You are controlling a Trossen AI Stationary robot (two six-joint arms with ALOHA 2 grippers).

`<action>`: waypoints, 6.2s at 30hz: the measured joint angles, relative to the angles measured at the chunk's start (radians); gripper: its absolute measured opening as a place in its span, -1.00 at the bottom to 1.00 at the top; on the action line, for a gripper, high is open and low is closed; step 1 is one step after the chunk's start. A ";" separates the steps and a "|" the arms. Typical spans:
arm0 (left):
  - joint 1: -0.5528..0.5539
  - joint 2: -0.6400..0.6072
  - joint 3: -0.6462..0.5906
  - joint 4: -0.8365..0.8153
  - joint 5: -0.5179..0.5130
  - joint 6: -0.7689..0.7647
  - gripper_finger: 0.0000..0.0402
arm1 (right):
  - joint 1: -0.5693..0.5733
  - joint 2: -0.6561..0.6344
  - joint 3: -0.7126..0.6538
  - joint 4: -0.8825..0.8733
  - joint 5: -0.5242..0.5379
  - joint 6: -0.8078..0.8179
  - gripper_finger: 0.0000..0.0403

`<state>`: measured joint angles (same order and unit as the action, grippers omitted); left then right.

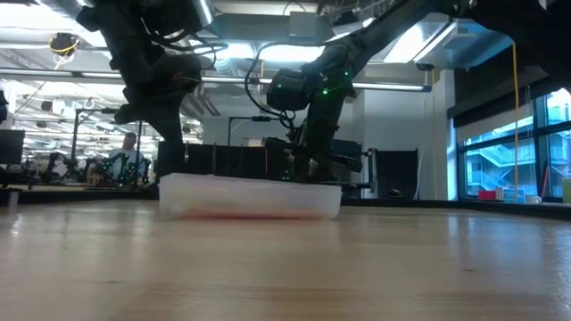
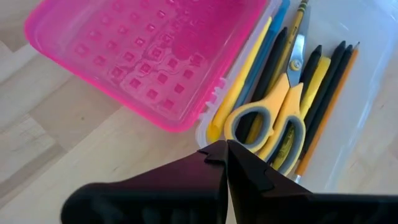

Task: Pick & place school supplies into a supply box
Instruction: Close the pink supply box

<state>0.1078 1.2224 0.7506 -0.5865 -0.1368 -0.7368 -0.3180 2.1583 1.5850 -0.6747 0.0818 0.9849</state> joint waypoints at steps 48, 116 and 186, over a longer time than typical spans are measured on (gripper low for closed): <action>0.539 0.024 0.000 0.188 0.270 0.634 -1.00 | 0.545 -0.187 -0.129 0.040 0.143 -0.852 -0.68; 0.697 0.675 0.428 -0.069 0.695 1.051 -1.00 | 0.566 -0.140 -0.377 0.493 0.235 -0.731 -0.97; 0.402 0.617 0.598 -0.485 1.022 1.179 -0.99 | 0.463 -0.078 -0.344 0.543 0.173 -0.572 -0.97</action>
<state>0.5099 1.8395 1.3487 -1.0716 0.8848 0.4417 0.1449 2.0804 1.2406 -0.1322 0.2550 0.4129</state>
